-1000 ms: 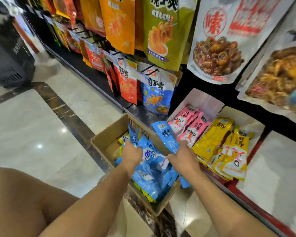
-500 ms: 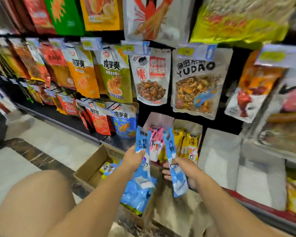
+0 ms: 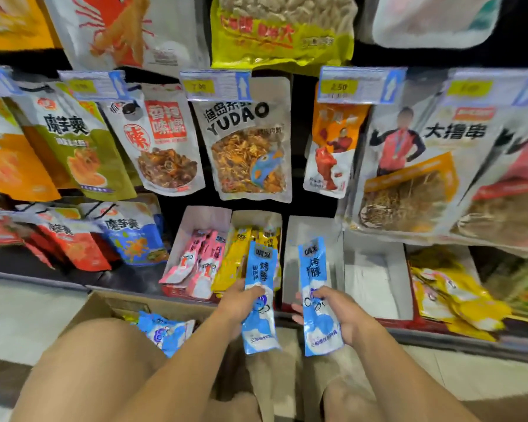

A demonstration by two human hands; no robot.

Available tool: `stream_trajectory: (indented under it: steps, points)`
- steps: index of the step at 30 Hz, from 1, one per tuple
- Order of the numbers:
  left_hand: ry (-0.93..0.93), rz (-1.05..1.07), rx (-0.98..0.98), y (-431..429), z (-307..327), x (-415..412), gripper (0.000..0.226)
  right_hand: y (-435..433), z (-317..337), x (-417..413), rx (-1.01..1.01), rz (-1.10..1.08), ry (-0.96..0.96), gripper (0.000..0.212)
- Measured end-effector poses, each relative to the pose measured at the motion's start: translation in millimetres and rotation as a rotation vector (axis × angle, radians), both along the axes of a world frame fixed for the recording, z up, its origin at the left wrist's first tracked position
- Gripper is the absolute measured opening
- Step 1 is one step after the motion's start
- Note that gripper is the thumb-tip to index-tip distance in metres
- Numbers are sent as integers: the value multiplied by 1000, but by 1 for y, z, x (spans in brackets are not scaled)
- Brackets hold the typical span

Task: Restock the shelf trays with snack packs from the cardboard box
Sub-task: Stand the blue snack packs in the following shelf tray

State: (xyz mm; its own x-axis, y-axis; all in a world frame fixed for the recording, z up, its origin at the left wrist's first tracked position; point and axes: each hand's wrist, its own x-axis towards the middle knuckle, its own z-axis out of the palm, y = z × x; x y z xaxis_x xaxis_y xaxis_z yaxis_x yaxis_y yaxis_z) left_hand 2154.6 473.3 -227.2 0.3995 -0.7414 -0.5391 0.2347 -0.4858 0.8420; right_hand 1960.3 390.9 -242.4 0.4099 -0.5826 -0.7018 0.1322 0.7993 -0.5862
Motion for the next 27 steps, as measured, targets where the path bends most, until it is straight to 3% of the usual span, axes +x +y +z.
stream_trajectory:
  steps: [6,10,15,20,23,27]
  points:
    - [96,-64,15,-55,-36,-23,22,-36,-15,-37,-12,-79,115,26]
    - [101,-76,-1,-89,-56,-31,13,-61,-30,-53,-100,-118,177,26]
    - [77,-42,29,-136,-83,-43,5,-86,-47,-64,-159,-206,118,23]
    - [80,-33,109,-180,-117,-60,23,-109,-59,-74,-132,-244,137,22]
    - [-25,-50,164,-198,-135,-70,34,-116,-62,-84,-129,-263,135,23]
    - [-3,0,206,-210,-152,-85,15,-117,-65,-99,-127,-274,122,26]
